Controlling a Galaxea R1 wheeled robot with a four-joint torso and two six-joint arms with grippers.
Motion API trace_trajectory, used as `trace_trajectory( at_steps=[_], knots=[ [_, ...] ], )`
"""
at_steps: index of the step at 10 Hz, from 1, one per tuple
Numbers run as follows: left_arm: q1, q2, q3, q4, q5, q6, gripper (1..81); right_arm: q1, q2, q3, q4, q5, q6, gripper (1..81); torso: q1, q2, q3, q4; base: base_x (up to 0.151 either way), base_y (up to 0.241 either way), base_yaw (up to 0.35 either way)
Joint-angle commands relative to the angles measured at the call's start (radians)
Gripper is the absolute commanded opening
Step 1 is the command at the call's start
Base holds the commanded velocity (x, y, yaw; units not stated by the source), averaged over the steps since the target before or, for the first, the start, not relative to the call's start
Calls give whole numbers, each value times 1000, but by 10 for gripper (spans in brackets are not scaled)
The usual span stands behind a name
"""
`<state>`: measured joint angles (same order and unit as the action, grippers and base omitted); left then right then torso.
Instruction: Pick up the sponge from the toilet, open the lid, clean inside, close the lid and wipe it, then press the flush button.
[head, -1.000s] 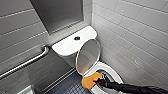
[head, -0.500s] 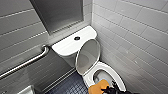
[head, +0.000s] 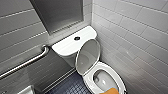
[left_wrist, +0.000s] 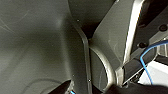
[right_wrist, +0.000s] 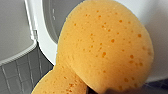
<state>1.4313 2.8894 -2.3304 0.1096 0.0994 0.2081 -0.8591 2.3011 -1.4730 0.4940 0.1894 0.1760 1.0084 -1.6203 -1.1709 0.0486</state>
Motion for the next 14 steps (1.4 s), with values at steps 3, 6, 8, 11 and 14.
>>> trace_trajectory(
  at_steps=[3,6,8,11,14],
  knots=[
    [28,-8,22,2,86,11,811,-94,-162,146,-6,74,-24,10,0,0,0,0,0,0,0],
    [30,-7,22,2,86,13,811,-206,-303,208,-6,179,-24,10,0,0,0,0,0,0,0],
    [30,-16,20,-1,86,11,811,-322,-294,147,-6,174,-24,10,0,0,0,0,0,0,0],
    [21,-25,23,-10,88,7,811,-553,-153,-94,-118,139,-47,10,0,0,0,0,0,0,0],
    [-10,-34,61,-2,103,10,811,-683,-47,-194,-356,87,-47,10,0,0,0,0,0,0,0]
  ],
)
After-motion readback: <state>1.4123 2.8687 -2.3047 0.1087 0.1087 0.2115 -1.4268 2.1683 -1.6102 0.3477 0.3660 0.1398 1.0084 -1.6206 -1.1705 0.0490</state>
